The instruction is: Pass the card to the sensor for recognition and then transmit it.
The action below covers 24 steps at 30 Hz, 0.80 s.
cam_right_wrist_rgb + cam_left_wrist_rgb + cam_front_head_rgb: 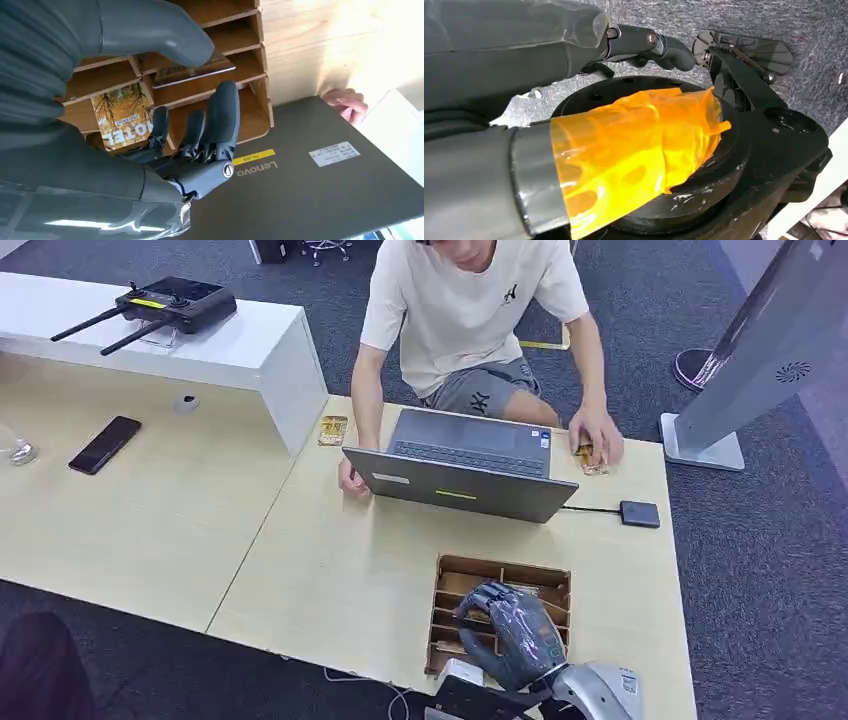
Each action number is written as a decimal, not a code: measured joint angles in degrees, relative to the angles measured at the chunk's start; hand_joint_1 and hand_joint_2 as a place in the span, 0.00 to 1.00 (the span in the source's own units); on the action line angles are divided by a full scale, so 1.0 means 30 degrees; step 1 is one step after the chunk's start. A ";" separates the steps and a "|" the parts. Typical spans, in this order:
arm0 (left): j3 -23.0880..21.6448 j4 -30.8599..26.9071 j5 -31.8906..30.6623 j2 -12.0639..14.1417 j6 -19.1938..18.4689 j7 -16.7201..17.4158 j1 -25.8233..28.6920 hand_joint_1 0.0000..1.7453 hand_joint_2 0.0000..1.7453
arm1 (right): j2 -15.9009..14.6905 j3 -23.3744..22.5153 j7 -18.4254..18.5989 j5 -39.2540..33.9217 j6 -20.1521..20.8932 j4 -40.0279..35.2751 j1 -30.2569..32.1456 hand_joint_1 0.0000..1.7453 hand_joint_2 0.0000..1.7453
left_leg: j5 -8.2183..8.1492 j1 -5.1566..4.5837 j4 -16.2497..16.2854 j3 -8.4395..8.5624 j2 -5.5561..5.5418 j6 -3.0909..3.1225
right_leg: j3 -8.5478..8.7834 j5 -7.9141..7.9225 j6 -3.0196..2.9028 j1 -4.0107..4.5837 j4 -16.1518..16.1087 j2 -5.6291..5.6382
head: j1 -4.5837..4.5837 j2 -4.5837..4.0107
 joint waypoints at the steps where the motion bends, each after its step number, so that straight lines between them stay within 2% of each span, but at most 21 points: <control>1: 0.0007 0.0000 0.0000 0.0000 0.0000 0.0007 0.0000 0.00 0.00 | 0.0000 0.0007 0.0015 0.0022 0.0000 0.0051 -0.0008 0.51 1.00 | 0.0000 0.0000 0.0000 0.0000 0.0000 0.0000 | 0.0000 0.0000 0.0000 0.0000 0.0000 0.0000 | 0.0007 0.0000; 9: 0.0015 0.0000 -0.0051 0.0000 0.0007 0.0007 -0.0001 0.00 0.00 | 0.0000 0.0066 0.0197 0.0160 -0.0022 0.0408 -0.0086 0.46 1.00 | 0.0000 0.0000 0.0000 0.0000 0.0000 0.0000 | 0.0000 0.0000 0.0000 -0.0001 0.0000 0.0000 | 0.0007 0.0000; 13: 0.0015 0.0000 -0.0051 0.0000 0.0007 0.0037 -0.0002 0.00 0.00 | 0.0000 0.0073 0.0197 0.0168 -0.0022 0.0430 -0.0106 0.49 1.00 | 0.0000 0.0000 0.0000 0.0001 0.0000 0.0000 | 0.0000 0.0000 0.0000 0.0000 0.0000 0.0000 | 0.0000 0.0000; 24: 0.0022 0.0000 -0.0051 0.0000 0.0015 0.0044 -0.0009 0.00 0.00 | 0.0007 0.0124 0.0335 0.0189 -0.0029 0.0663 -0.0210 0.46 1.00 | 0.0000 0.0000 0.0000 0.0001 0.0001 0.0000 | 0.0001 0.0000 0.0000 0.0000 0.0000 0.0000 | 0.0000 0.0000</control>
